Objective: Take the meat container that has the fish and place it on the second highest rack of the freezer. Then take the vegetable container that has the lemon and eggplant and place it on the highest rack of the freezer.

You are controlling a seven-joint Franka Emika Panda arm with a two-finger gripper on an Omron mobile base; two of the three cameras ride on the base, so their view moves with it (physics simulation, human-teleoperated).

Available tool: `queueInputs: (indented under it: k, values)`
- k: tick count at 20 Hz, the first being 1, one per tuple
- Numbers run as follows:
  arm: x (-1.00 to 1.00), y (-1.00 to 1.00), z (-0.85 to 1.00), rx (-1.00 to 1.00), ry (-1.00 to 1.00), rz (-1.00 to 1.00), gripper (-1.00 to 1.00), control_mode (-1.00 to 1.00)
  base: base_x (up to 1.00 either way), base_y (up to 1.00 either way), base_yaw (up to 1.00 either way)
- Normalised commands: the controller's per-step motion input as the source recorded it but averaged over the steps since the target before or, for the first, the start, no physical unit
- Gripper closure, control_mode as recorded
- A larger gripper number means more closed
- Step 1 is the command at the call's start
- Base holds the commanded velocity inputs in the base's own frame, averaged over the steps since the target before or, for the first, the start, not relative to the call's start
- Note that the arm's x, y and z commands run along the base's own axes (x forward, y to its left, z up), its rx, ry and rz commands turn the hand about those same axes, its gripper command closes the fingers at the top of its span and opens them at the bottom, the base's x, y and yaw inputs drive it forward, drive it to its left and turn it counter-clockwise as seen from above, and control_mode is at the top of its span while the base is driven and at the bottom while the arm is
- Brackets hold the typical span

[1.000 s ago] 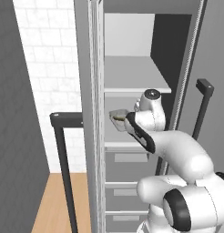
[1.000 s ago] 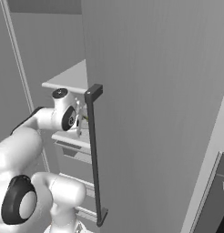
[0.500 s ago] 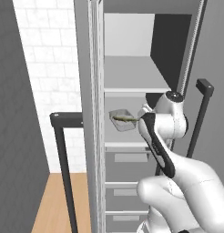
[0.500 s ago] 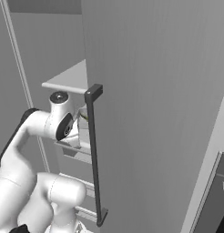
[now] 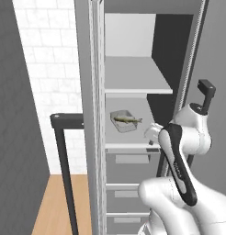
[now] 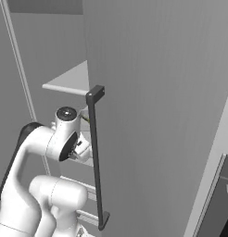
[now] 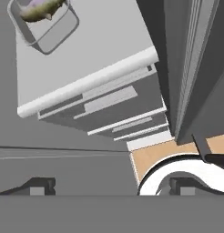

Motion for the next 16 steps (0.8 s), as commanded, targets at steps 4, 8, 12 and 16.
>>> queueInputs:
  k: [4, 8, 12, 16]
  values:
    - [-0.10, 0.00, 0.00, -0.29, -0.09, 0.40, -1.00, -1.00, 0.00, 0.00, 0.00]
    - [-0.02, 0.01, 0.08, -0.32, -0.05, 0.30, -1.00, -1.00, 0.00, 0.00, 0.00]
    - [-0.06, 0.02, 0.57, -0.22, -0.04, 0.16, -1.00, -1.00, 0.00, 0.00, 0.00]
    - [-0.41, -0.08, 0.69, -0.02, -0.04, 0.05, -1.00, -1.00, 0.00, 0.00, 0.00]
